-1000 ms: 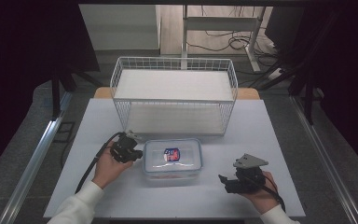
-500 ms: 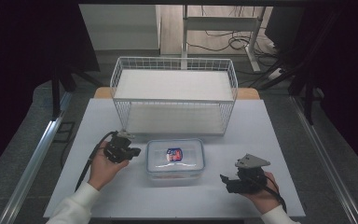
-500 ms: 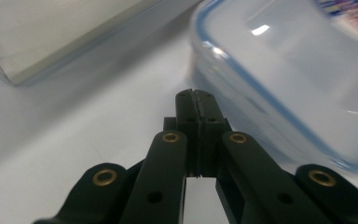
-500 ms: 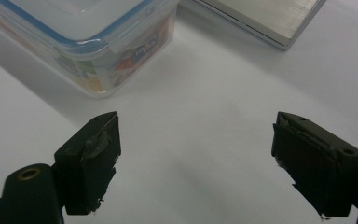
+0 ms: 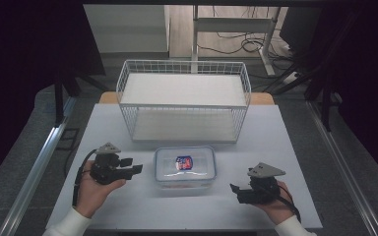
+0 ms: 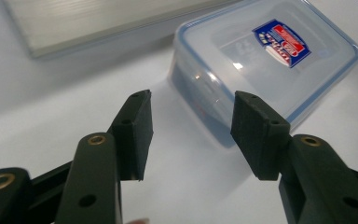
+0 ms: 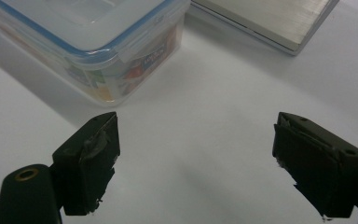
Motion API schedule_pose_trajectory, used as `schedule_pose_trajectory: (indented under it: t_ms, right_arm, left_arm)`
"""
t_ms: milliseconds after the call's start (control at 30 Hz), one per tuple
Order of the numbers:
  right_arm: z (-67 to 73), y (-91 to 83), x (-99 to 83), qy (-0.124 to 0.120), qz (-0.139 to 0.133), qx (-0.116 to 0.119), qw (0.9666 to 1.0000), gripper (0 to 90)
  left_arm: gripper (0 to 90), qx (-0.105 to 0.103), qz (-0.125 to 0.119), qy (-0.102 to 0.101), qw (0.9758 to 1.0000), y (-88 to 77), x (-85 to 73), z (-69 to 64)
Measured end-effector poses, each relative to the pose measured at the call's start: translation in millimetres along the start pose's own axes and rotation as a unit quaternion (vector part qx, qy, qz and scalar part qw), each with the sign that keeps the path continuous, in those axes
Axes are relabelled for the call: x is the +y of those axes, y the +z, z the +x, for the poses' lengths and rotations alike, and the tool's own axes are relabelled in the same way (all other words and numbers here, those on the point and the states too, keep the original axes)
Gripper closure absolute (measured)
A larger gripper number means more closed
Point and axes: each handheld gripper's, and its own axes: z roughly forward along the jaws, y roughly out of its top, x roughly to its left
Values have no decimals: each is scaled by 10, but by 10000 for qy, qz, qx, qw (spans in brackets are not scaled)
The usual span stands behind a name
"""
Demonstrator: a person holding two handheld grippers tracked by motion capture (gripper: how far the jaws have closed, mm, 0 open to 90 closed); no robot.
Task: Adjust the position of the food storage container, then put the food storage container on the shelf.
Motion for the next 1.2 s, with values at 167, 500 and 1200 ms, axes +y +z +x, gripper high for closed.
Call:
schedule_pose_trajectory:
  t_ms: [167, 500, 1200]
  right_arm:
    - [-12, 3, 13, 228, -70, 76, 9997, 153]
    - [-25, -19, 18, 251, -164, 134, 9995, 154]
    - [-97, 15, 182, 765, -303, 653, 9945, 166]
  left_arm:
    - [354, -18, 14, -132, 9999, -19, -56, 42]
    - [306, -87, 36, -198, 9998, 3, -54, 56]
    - [249, -325, -5, -523, 9981, 94, -19, 79]
